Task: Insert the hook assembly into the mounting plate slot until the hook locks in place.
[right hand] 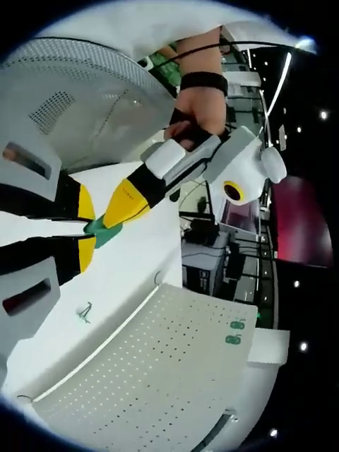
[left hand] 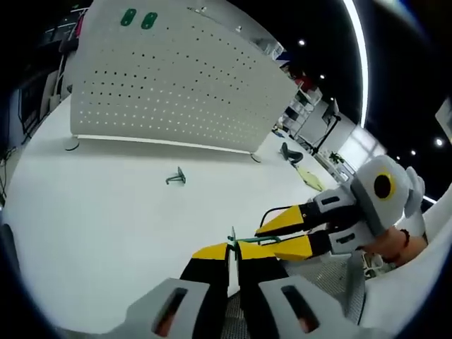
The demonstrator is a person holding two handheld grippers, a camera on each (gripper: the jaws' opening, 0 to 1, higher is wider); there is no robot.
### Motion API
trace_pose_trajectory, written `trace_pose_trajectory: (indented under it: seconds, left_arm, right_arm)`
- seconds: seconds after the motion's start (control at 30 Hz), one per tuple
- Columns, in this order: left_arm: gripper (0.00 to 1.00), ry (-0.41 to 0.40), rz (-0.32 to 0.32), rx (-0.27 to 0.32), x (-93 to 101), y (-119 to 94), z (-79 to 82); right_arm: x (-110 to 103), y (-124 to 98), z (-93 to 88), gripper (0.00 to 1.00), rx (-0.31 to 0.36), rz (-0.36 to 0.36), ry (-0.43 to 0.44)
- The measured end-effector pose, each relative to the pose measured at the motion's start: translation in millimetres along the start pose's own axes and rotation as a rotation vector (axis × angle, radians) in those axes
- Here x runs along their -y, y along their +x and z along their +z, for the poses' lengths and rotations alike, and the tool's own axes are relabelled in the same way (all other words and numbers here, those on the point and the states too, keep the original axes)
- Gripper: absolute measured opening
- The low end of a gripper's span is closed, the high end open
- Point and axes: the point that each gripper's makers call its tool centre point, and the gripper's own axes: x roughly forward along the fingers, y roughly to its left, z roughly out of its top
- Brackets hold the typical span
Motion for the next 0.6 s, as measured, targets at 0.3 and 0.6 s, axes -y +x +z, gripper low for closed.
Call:
trace_pose_trajectory:
  seconds: [0.3, 0.6]
  left_arm:
    - [0.03, -0.016, 0.007, -0.061, -9.5, -3, -8.0]
    - [0.03, -0.032, -0.024, -0.113, -9.7, -4, -14.3]
  right_arm:
    - [-9, 13, -6.2, 0.04, -0.095, 0.028, -0.161]
    - [-13, 24, -10.7, 0.02, -0.162, 0.01, -0.218]
